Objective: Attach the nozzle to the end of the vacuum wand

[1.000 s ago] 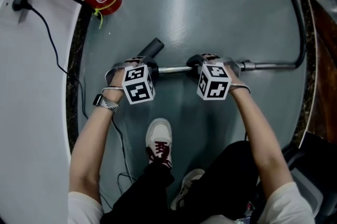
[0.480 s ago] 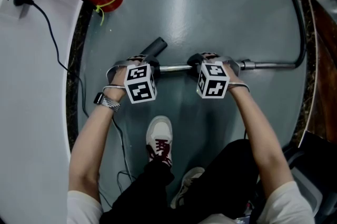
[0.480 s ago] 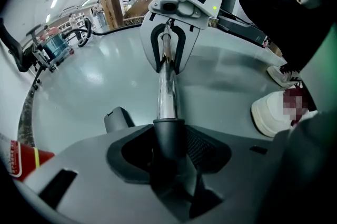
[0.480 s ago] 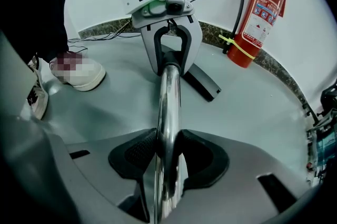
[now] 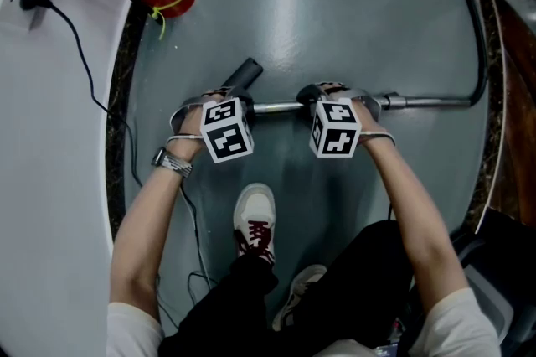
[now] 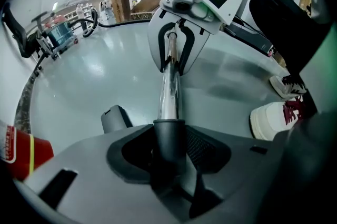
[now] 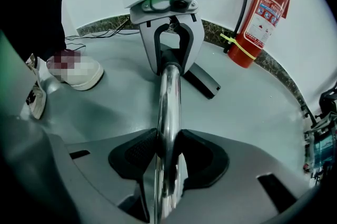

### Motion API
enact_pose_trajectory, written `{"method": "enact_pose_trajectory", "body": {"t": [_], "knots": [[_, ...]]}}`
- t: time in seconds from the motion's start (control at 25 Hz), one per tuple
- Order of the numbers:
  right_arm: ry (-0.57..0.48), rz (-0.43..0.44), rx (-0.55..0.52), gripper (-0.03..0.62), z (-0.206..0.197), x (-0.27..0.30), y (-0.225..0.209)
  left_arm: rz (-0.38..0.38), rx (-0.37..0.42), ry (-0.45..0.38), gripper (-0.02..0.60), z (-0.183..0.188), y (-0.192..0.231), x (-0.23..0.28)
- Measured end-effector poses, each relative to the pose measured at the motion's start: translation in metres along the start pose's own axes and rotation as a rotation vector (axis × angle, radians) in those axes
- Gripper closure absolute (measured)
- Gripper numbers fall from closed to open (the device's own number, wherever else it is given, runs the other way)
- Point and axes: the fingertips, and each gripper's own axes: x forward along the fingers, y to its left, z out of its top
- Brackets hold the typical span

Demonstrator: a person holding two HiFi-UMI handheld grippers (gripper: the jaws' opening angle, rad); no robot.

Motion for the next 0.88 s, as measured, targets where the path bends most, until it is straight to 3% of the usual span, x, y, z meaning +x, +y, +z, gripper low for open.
{"method": "enact_pose_trajectory", "body": {"t": [0.36,0.56,0.88], "knots": [[0.003,-0.021,-0.013,0.431,0.0033,-0.0031,-0.0025,0.008,-0.003,0.021,0.399,0.0012,0.0022,-0.0043],[0.003,-0.026,-0.019,0.431,0.0056,-0.0035,-0.0025,0.043,0.067,0.067,0.399,0.0011,0.0035,-0.0055],[0.02,-0.026,-0.025,0.431,0.0043,0.002,-0.0007,0.114,0.112,0.168,0.399,-0.002,0.0043,0.0]]}}
